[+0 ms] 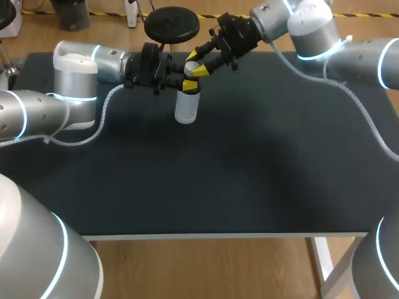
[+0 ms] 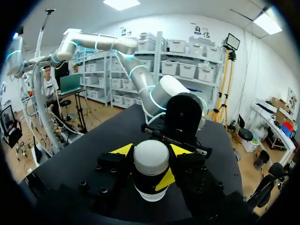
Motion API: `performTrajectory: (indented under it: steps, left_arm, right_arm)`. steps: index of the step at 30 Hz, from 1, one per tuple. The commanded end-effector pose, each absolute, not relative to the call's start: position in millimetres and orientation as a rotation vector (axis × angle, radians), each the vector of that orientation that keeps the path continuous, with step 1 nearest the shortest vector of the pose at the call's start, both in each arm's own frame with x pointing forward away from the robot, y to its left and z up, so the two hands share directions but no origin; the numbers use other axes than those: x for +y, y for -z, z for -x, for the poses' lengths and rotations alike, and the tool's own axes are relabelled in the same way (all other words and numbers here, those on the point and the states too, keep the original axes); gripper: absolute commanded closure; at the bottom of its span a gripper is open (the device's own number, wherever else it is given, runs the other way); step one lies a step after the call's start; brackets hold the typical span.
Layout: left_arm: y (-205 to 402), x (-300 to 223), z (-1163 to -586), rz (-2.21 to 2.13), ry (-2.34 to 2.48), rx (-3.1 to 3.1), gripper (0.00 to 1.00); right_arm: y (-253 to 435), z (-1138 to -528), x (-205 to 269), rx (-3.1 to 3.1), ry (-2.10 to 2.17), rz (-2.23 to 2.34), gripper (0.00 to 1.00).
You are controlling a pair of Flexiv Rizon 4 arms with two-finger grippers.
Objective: Unscrew the bottle cap
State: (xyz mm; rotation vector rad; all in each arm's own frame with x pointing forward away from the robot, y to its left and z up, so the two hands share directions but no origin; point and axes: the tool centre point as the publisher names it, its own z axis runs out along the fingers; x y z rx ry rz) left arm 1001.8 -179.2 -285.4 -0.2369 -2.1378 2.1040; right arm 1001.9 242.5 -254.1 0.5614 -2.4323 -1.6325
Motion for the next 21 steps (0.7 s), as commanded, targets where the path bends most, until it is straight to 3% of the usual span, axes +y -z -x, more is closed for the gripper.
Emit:
performTrajectory:
  steps: [1,21]
  left_arm:
    - [286.7,-177.0,-1004.5,0.241,-2.103,-2.133,1.0]
    - [286.7,-177.0,-1004.5,0.241,-2.103,-2.133,1.0]
  right_arm:
    - [249.2,-1005.1,238.8,-2.268,1.486,-0.739,1.0]
    - [241.3,-986.8,239.5,-2.203,1.237,-1.115,1.0]
